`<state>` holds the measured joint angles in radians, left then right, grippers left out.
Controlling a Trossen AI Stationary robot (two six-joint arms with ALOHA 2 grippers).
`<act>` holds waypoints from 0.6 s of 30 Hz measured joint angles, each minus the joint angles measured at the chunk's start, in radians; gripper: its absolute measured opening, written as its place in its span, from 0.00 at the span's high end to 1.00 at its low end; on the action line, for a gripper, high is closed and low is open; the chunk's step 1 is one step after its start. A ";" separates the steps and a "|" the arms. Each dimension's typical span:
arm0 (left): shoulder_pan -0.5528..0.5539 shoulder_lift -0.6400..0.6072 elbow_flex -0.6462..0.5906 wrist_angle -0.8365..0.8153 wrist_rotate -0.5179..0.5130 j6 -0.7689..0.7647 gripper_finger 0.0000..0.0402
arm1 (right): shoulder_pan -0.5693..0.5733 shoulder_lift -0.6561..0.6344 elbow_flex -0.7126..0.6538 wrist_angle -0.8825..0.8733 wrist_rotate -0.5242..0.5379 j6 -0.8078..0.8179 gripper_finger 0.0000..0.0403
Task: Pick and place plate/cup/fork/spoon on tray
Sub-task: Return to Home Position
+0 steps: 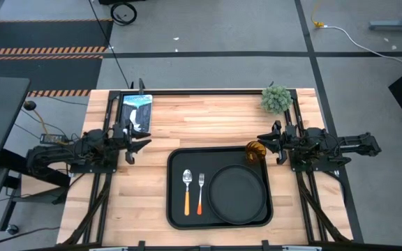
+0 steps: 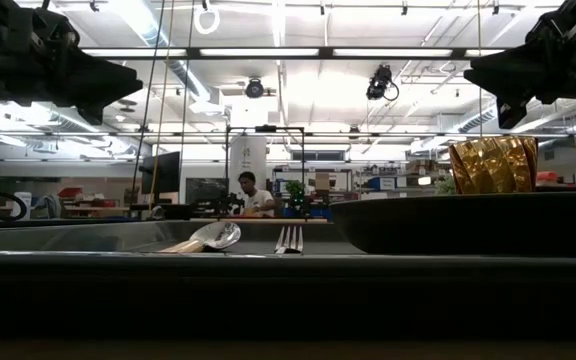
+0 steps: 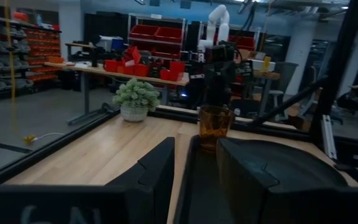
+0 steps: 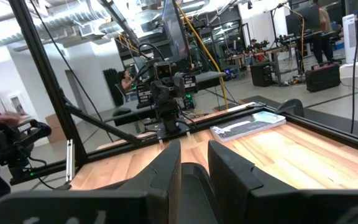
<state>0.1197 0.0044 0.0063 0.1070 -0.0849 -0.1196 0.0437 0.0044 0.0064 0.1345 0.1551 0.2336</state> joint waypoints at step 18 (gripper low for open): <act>-0.013 0.002 0.000 -0.001 0.000 0.000 0.68 | 0.000 0.000 0.000 0.000 0.000 0.000 0.78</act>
<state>0.1062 0.0063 0.0063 0.1062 -0.0849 -0.1196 0.0435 0.0044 0.0066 0.1345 0.1551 0.2333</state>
